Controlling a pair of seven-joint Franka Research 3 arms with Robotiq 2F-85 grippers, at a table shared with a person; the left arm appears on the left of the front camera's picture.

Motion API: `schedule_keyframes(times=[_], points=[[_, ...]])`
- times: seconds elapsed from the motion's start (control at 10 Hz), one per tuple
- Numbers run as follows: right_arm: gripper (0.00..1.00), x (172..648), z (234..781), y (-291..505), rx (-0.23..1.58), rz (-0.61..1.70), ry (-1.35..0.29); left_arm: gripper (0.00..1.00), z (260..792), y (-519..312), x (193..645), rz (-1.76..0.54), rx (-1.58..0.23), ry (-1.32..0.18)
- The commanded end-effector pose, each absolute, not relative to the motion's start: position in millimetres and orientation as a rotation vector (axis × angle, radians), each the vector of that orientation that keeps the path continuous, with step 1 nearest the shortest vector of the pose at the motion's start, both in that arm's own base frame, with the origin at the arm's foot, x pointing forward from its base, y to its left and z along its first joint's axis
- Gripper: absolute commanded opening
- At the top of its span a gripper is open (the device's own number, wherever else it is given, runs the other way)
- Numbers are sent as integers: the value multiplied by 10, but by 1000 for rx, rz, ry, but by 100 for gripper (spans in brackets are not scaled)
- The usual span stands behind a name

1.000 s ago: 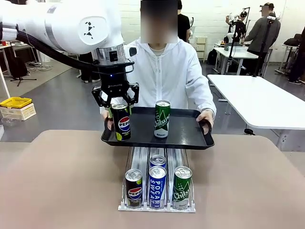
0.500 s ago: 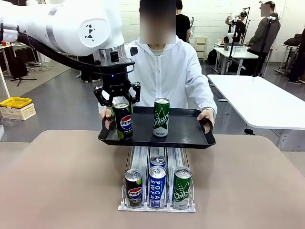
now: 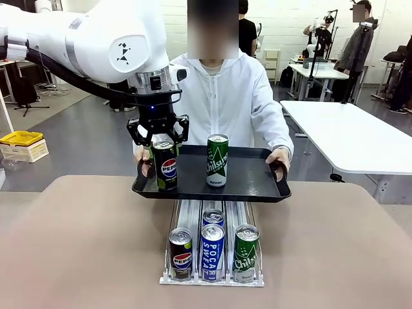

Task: Retrieve and hand over the desired beverage to the person.
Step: Place the picked can on the Handle tray extended by the person.

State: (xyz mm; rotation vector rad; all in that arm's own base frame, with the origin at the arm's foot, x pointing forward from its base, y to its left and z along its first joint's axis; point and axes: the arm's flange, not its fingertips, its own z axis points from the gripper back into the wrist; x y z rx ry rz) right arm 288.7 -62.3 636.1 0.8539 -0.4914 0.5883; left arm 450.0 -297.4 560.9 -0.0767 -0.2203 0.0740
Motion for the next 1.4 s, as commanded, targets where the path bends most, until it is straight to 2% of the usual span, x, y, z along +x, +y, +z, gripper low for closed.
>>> schedule_keyframes(times=[0.0, 1.0, 1.3], points=[[100, 2906, 6363, -619, 889, 602, -511, 100, 5604, -2980, 4502, 52, -76, -246], [100, 2906, 6363, -619, 889, 602, -511, 100, 5603, -3006, 4495, 46, -73, -232], [100, 2906, 6363, -619, 889, 602, -511, 100, 5908, -3066, 4231, 19, -113, -232]])
